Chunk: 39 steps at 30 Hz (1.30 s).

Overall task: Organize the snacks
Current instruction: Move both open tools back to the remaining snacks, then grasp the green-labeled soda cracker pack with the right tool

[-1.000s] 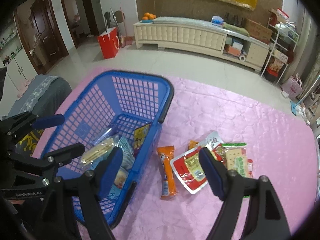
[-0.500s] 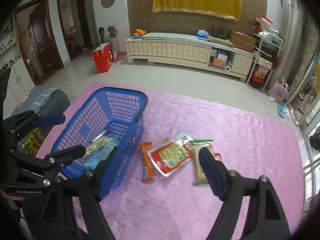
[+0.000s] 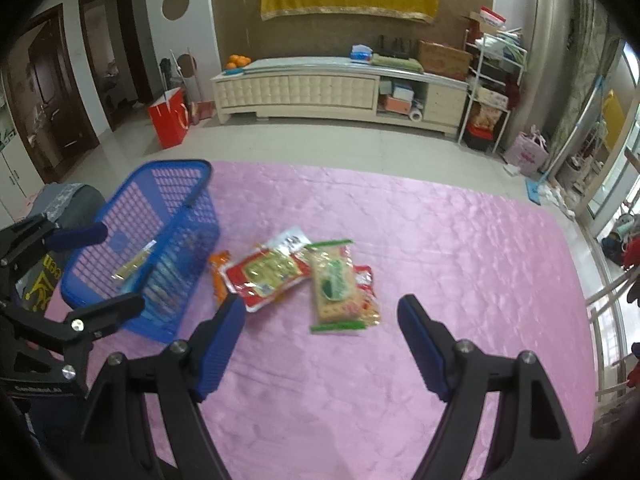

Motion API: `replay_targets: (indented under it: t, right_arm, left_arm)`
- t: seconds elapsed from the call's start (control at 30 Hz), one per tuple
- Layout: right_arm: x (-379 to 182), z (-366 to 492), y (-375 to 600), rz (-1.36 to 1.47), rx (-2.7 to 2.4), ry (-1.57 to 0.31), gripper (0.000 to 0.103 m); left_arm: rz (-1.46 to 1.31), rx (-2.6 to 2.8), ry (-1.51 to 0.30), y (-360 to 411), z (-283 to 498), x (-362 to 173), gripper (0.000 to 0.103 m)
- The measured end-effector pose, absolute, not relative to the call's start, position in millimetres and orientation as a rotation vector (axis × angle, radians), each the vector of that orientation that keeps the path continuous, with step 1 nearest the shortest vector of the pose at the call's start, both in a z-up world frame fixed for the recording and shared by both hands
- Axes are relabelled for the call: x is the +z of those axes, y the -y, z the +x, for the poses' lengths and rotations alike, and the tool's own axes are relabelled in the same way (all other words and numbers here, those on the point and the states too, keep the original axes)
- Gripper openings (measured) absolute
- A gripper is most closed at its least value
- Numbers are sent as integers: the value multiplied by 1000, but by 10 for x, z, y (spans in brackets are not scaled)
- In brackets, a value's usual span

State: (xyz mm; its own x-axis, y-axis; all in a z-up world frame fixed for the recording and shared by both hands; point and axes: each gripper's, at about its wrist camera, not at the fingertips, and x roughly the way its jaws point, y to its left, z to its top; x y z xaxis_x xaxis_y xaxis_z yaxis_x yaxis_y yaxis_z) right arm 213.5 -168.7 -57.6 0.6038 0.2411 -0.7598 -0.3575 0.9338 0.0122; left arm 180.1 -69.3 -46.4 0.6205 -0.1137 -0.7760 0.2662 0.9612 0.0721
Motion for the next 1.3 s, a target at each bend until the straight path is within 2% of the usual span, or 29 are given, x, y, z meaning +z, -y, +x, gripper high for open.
replay_targets:
  t: [0.63, 0.83, 0.93, 1.3]
  right_arm:
    - [-1309, 2541, 1945, -168, 362, -948, 82]
    - [-1541, 2754, 1862, -173, 386, -976, 82]
    - [-1712, 2896, 1793, -164, 410, -1008, 82]
    - [-2039, 3124, 1527, -226, 442, -1033, 82]
  left_arm:
    - [247, -168, -937, 1198, 2173, -1166, 77]
    - [270, -136, -965, 1261, 2341, -1379, 69]
    - [296, -108, -981, 1280, 2421, -1487, 69]
    - [304, -87, -1006, 1221, 2619, -1621, 69]
